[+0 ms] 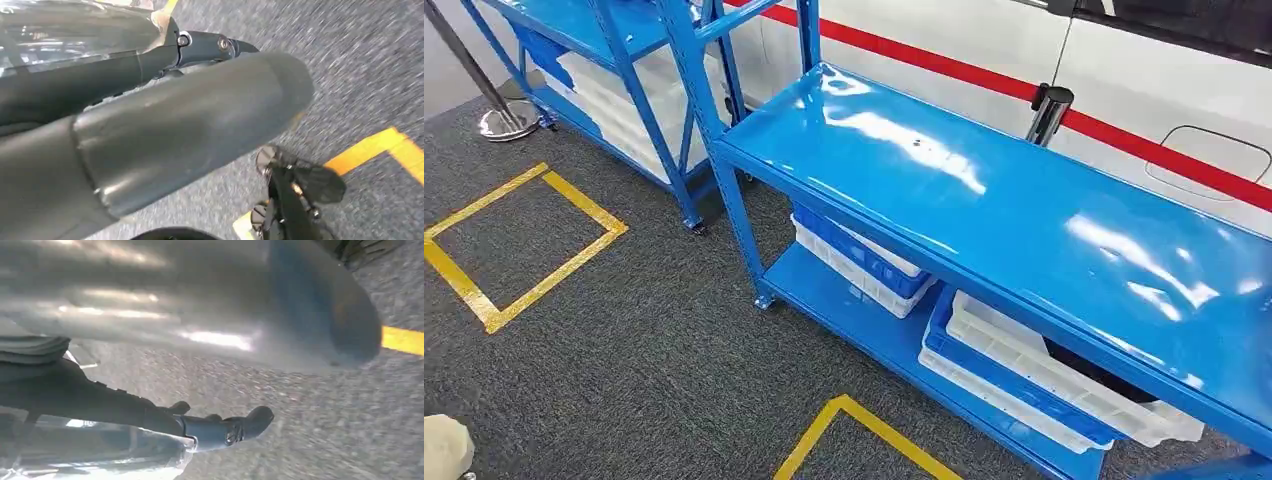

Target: Take the parts from the cabinet and place them on the table.

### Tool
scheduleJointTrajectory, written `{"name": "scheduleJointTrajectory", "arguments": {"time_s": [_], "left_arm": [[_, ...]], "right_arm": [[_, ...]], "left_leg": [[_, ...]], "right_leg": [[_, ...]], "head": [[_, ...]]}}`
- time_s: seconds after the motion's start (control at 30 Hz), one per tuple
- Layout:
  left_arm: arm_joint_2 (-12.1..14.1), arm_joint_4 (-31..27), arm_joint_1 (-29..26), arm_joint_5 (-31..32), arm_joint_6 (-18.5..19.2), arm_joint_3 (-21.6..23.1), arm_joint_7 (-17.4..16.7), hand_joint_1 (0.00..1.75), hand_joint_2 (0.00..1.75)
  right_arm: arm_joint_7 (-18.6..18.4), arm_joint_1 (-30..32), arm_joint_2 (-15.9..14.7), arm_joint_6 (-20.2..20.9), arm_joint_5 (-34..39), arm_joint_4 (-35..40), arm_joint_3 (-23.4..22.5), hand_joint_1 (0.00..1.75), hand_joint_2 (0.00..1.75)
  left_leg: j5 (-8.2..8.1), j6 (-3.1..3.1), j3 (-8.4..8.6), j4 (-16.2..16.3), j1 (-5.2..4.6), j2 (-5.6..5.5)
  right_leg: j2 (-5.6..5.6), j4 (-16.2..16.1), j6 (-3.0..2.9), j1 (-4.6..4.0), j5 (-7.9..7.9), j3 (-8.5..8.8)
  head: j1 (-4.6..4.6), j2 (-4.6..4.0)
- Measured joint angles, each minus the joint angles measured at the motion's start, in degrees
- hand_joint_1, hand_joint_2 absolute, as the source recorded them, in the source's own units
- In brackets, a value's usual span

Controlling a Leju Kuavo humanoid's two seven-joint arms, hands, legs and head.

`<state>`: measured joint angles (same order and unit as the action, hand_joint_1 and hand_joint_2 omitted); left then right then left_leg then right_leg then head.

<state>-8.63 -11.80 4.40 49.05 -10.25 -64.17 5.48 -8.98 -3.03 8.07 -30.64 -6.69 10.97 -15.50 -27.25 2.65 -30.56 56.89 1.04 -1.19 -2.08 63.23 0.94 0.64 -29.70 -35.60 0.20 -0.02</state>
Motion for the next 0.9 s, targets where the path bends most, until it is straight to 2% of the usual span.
{"name": "scheduleJointTrajectory", "arguments": {"time_s": [0.03, 0.07, 0.1, 0.13, 0.17, 0.2, 0.23, 0.27, 0.3, 0.33, 0.4, 0.43, 0.47, 0.5, 0.53, 0.57, 0.6, 0.63, 0.67, 0.7, 0.73, 0.77, 0.8, 0.83, 0.9], "left_arm": [[0.0, 0.0, -0.2, 0.0, 0.0, 0.0, 0.0, 0.0, 0.0], [0.1, 0.0, -0.3, 0.0, 0.0, 0.0, 0.0, 0.0, 0.0], [0.1, 0.0, -0.3, 0.0, 0.0, 0.0, 0.0, 0.0, 0.0], [0.1, 0.0, -0.3, 0.0, 0.0, 0.0, 0.0, 0.0, 0.0], [0.1, 0.0, -0.3, 0.0, 0.1, 0.0, 0.0, 0.0, 0.0], [0.1, 0.0, -0.2, 0.0, 0.1, 0.0, 0.0, 0.0, 0.0], [0.1, 0.0, -0.2, 0.0, 0.1, 0.0, 0.0, 0.0, 0.0], [0.1, 0.0, -0.2, 0.0, 0.1, 0.0, 0.0, 0.0, 0.0], [0.1, 0.0, -0.3, 0.0, 0.1, 0.0, 0.0, 0.0, 0.0], [0.2, 0.0, -0.3, -0.2, 0.1, 0.0, 0.0, 0.0, 0.0], [0.2, 0.0, 0.0, -0.2, -0.2, 0.0, 0.0, 0.0, 0.0], [0.2, 0.0, 0.0, -0.3, -0.3, 0.0, 0.0, 0.0, 0.0], [0.2, 0.0, 0.1, -0.3, -0.3, 0.0, 0.0, 0.0, 0.0], [0.2, 0.0, 0.0, -0.3, -0.3, 0.0, 0.0, 0.0, 0.0], [0.2, 0.0, 0.0, -0.3, -0.3, -0.1, 0.0, 0.0, 0.0], [0.2, 0.0, -0.1, -0.3, -0.3, -0.1, 0.0, 0.0, 0.0], [0.2, 0.0, -0.3, -0.3, -0.4, -0.1, 0.0, 0.0, 0.0], [0.2, 0.0, -0.4, -0.3, -0.4, -0.1, 0.0, 0.0, 0.0], [0.2, 0.0, -0.4, -0.3, -0.4, -0.1, 0.0, 0.0, 0.0], [0.2, 0.0, -0.4, -0.4, -0.5, -0.1, 0.0, 0.0, 0.0], [0.2, 0.0, -0.4, -0.4, -0.5, -0.1, 0.0, 0.0, 0.0], [0.2, 0.0, -0.4, -0.4, -0.5, -0.2, 0.1, 0.0, 0.0], [0.2, 0.0, -0.4, -0.5, -0.5, -0.2, 0.1, 0.0, 0.0], [0.2, 0.0, -0.4, -0.5, -0.5, -0.2, 0.2, 0.0, 0.0], [0.2, 0.0, -0.3, -0.5, -0.6, -0.2, 0.2, 0.0, 0.0]], "right_arm": [[0.0, -0.1, 0.0, 0.0, 0.0, 0.0, 0.0, 0.0, 0.0], [0.0, -0.1, 0.0, 0.0, 0.0, 0.0, 0.0, 0.0, 0.0], [0.0, -0.1, 0.0, 0.0, 0.0, 0.0, 0.0, 0.0, 0.0], [0.0, 0.1, 0.0, 0.0, 0.2, 0.0, 0.0, 0.0, 0.0], [0.0, 0.2, 0.0, 0.0, 0.2, 0.0, -0.1, 0.0, 0.0], [0.0, 0.3, -0.1, 0.0, 0.2, 0.0, -0.1, 0.0, 0.0], [0.1, 0.3, -0.1, 0.0, 0.2, 0.0, -0.2, 0.0, 0.0], [0.1, 0.2, -0.1, 0.0, 0.2, 0.0, -0.2, 0.0, 0.0], [0.1, 0.1, 0.0, 0.0, 0.2, 0.0, -0.2, 0.0, 0.0], [0.3, 0.0, 0.0, 0.0, 0.2, 0.0, -0.2, 0.0, 0.0], [0.3, 0.1, 0.0, 0.0, -0.2, 0.0, -0.2, 0.0, 0.0], [0.3, 0.1, 0.0, 0.0, -0.2, 0.0, -0.2, 0.0, 0.0], [0.4, 0.1, 0.0, 0.0, -0.3, 0.0, -0.2, 0.0, 0.0], [0.5, 0.1, -0.1, 0.0, -0.3, 0.0, -0.3, 0.0, 0.0], [0.7, 0.0, -0.1, 0.0, -0.4, 0.0, -0.2, 0.0, 0.0], [0.7, 0.0, 0.0, 0.0, -0.4, 0.0, -0.2, 0.0, 0.0], [0.8, 0.1, 0.0, 0.0, -0.4, 0.0, -0.3, 0.0, 0.0], [0.8, 0.2, 0.0, 0.0, -0.4, 0.0, -0.2, 0.0, 0.0], [0.8, 0.2, -0.1, 0.0, -0.4, 0.0, -0.2, 0.0, 0.0], [0.8, 0.2, -0.1, 0.0, -0.5, 0.0, -0.3, 0.0, 0.0], [0.8, 0.2, -0.1, 0.0, -0.6, 0.0, -0.3, 0.0, 0.0], [0.8, 0.1, 0.0, 0.0, -0.6, 0.0, -0.2, 0.0, 0.0], [0.8, 0.1, 0.0, -0.1, -0.5, 0.0, -0.3, 0.0, 0.0], [0.9, -0.1, 0.0, -0.2, -0.5, 0.0, -0.3, 0.0, 0.0], [1.1, -0.1, 0.0, -0.2, -0.5, 0.0, -0.3, 0.0, 0.0]], "left_leg": [[-0.01, 0.03, -0.07, 0.0, -0.17, 0.93], [-0.03, 0.06, -0.2, 0.0, -0.29, 1.92], [-0.03, 0.07, -0.3, 0.1, -0.34, 2.81], [-0.04, 0.05, -0.33, 0.1, -0.35, 3.59], [-0.07, 0.0, -0.33, 0.1, -0.34, 4.28], [-0.1, -0.06, -0.24, 0.1, -0.32, 4.98], [-0.21, -0.28, -0.09, 0.2, -0.3, 5.52], [-0.42, -0.67, 0.14, 0.4, -0.57, 6.1], [-0.86, -1.21, 0.22, 0.6, -1.06, 6.54], [-1.01, -1.58, 0.53, 0.5, -0.96, 6.93], [-1.02, -2.08, 1.21, 0.2, -0.66, 8.16], [-1.26, -2.45, 1.28, 0.3, -0.5, 8.7], [-2.27, -3.0, 0.97, 1.4, 0.02, 6.58], [-4.66, -3.1, -0.18, 4.2, 0.1, 3.85], [-7.45, -3.17, -2.11, 8.7, 0.11, 2.22], [-9.75, -3.25, -4.29, 13.6, 0.11, 1.53], [-11.05, -3.29, -6.25, 17.6, 0.11, 1.29], [-10.94, -3.24, -7.28, 19.5, 0.1, 1.23], [-9.37, -3.11, -6.95, 18.3, 0.11, 1.23], [-6.82, -2.93, -5.47, 14.8, 0.13, 1.05], [-3.87, -2.73, -3.16, 9.6, 0.17, 0.55], [-1.49, -2.54, -0.85, 4.5, 0.35, -1.37], [-1.21, -2.32, 0.1, 1.8, 0.27, -3.88], [-1.34, -2.32, 0.24, 1.3, 0.31, -3.28], [-1.24, -1.87, 0.04, 1.4, -0.29, -2.2]], "right_leg": [[0.81, 4.6, -0.3, 0.07, -2.29, -2.2], [1.12, 8.9, -0.33, 0.15, -4.04, -4.29], [1.3, 12.1, 0.0, 0.21, -4.91, -5.67], [1.42, 12.4, 0.48, 0.33, -4.72, -5.57], [1.6, 10.0, 1.08, 0.4, -3.65, -4.1], [2.08, 4.9, 1.81, 0.57, -1.72, -1.17], [3.24, -0.6, 2.3, 0.73, 0.02, 1.98], [6.62, -5.3, 2.13, 0.81, 0.96, 4.54], [7.97, -5.4, 1.8, 0.54, 1.49, 4.45], [6.89, -5.3, 1.24, 0.37, 1.55, 4.47], [5.71, -5.3, 0.66, 0.04, 1.59, 4.11], [5.0, -5.7, 0.19, 0.59, 1.81, 4.13], [4.37, -5.7, -0.23, 1.13, 2.09, 4.68], [3.83, -5.6, -0.94, 1.1, 2.44, 4.47], [3.21, -5.6, -1.14, 0.96, 2.54, 4.28], [2.5, -5.6, -1.36, 0.77, 2.68, 4.11], [1.75, -5.6, -1.36, 0.62, 2.69, 4.03], [0.95, -5.6, -1.37, 0.53, 2.72, 4.02], [0.18, -5.6, -1.48, 0.5, 2.79, 4.11], [-0.61, -5.5, -1.46, 0.5, 2.79, 4.21], [-1.41, -5.5, -1.44, 0.51, 2.81, 4.36], [-2.07, -5.5, -1.4, 0.52, 2.82, 4.42], [-2.53, -5.3, -1.17, 0.09, 2.82, 4.33], [-3.18, -5.2, -0.85, -0.16, 2.9, 3.93], [-4.15, -5.4, -0.05, 0.22, 3.39, 3.25]], "head": [[0.13, 0.0], [0.02, 0.0], [0.11, 0.0], [0.04, 0.0], [0.11, 0.0], [0.22, 0.0], [0.2, 0.0], [0.24, 0.0], [0.22, 0.0], [-0.07, 0.0], [-0.07, 0.0], [-0.09, 0.0], [-0.13, 0.0], [-0.22, 0.0], [-0.31, 0.0], [-0.28, 0.0], [-0.29, 0.0], [-0.28, 0.0], [-0.31, 0.0], [-0.29, 0.0], [-0.35, 0.0], [-0.31, 0.0], [-0.35, 0.0], [-0.29, 0.0], [-0.37, 0.0]]}}
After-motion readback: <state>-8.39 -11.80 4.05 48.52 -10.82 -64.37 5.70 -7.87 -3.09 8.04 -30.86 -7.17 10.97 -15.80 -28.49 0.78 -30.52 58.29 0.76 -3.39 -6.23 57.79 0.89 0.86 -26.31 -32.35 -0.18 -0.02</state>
